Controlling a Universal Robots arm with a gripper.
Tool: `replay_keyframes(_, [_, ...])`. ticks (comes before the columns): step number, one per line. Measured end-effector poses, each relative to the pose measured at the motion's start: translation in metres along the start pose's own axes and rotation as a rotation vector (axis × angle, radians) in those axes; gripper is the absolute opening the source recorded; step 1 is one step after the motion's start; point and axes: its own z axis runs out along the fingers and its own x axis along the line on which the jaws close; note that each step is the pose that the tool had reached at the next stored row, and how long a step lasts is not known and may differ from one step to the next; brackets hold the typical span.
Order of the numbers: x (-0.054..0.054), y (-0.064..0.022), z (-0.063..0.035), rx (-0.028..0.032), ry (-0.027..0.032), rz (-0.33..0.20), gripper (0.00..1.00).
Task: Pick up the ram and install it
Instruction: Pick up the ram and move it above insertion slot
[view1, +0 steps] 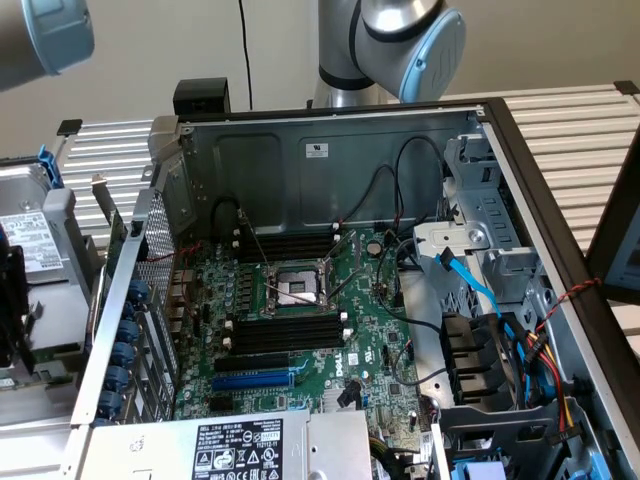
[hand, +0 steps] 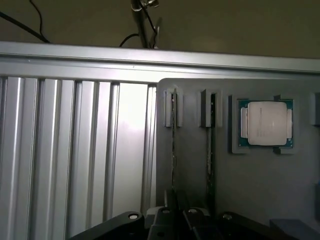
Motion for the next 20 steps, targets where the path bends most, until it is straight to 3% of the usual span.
replay_keyframes(9, [0.0,0.0009,-0.0303,0.0006,-0.0004,0.019,0.12])
replay_keyframes(20, [0.0,0.0031,-0.0783,0.0006,-0.001,0.04,0.12])
